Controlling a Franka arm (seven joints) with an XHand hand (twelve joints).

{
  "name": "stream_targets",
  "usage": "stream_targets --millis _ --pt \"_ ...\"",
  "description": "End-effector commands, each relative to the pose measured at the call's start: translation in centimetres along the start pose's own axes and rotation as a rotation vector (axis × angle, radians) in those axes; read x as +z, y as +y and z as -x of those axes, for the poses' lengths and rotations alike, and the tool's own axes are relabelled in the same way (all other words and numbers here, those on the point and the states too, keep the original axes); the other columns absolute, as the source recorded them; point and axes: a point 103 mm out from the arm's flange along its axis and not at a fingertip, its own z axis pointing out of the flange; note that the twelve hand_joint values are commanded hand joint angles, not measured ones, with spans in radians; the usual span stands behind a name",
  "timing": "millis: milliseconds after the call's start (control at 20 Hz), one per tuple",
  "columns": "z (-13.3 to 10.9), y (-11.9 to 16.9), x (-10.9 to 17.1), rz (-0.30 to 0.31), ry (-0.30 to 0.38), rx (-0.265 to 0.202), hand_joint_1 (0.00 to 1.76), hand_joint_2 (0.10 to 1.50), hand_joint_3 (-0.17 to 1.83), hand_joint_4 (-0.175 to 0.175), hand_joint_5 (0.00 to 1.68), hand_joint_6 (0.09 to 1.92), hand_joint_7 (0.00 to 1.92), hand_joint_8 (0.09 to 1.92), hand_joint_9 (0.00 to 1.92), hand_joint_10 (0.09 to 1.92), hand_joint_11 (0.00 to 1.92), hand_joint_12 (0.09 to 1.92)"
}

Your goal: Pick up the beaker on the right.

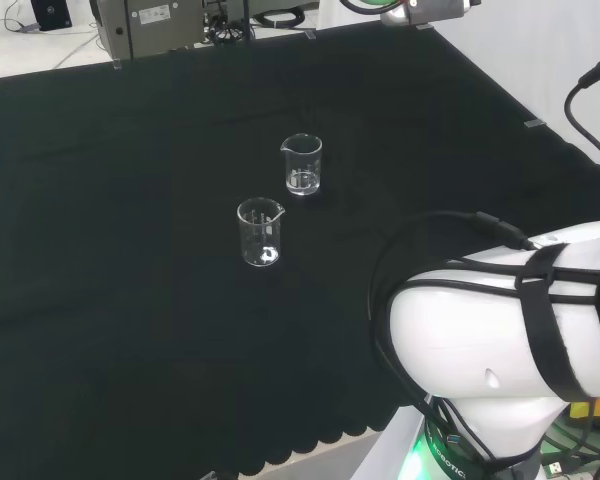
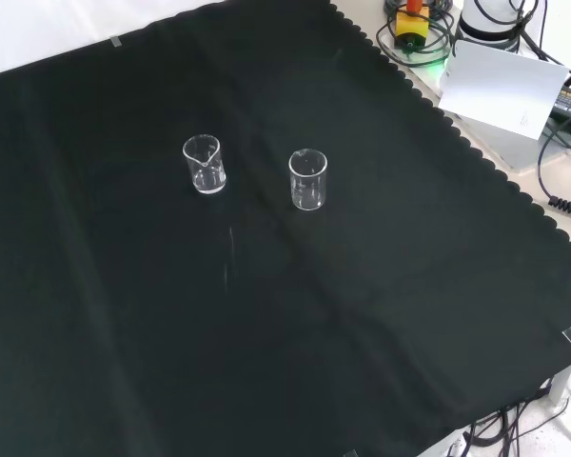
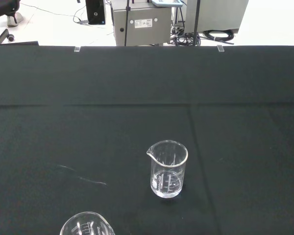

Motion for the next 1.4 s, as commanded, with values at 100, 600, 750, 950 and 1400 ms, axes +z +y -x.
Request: stream_targets --millis 100,600,750,950,1400 --pt "0.0 0.1 0.0 0.009 -0.01 0.001 0.01 1.16 0.49 -0.016 0.24 0.17 0.03 0.52 0.17 0.64 0.06 1.34" --pt "0.6 0.6 1.0 -0.008 -0.008 0.015 0.0 1.2 0.4 -0.017 0.28 0.09 0.03 0.52 0.17 0.64 0.05 1.37" --pt "1.1 0.9 2.2 0.011 -0.003 0.015 0.0 1.21 0.4 -0.018 0.29 0.09 0.05 0.52 0.19 0.64 0.05 1.37" --pt "2.3 1.4 4.8 0.011 0.04 0.031 0.08 1.19 0.35 -0.022 0.33 0.09 0.14 0.58 0.31 0.67 0.1 1.38" --pt "7.4 5.5 11.1 -0.017 0.125 0.029 0.34 1.09 0.29 -0.027 0.36 0.09 0.18 0.61 0.36 0.67 0.15 1.38"
